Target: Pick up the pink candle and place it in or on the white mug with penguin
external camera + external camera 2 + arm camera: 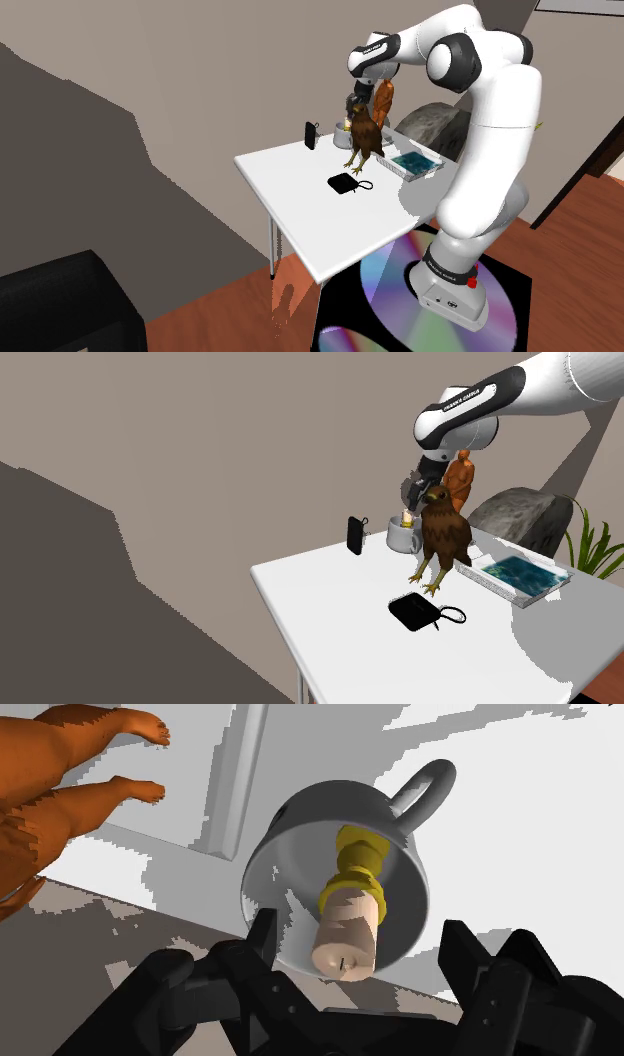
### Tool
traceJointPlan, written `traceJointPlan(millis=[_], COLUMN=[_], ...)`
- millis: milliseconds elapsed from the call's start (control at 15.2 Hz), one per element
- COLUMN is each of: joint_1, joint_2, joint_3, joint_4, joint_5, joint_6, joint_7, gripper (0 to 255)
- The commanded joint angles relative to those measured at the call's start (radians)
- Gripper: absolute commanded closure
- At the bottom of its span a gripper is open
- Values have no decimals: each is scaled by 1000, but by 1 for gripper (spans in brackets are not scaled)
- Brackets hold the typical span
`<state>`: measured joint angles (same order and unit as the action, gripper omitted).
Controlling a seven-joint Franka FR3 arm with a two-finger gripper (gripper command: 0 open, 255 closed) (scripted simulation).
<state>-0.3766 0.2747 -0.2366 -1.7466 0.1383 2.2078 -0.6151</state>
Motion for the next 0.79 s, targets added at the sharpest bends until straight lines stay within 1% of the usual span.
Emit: traceJointPlan(millis=[0, 198, 462, 726], joint_1=[0, 0, 3, 3], joint_2=[0, 0, -61, -61], joint_3=[0, 0, -7, -7], joint_4=[0, 0, 43, 43], joint_5=[0, 0, -22, -22], joint_6=[0, 0, -102, -102], joint_7=[0, 0, 14, 14], gripper=[0, 0, 0, 0])
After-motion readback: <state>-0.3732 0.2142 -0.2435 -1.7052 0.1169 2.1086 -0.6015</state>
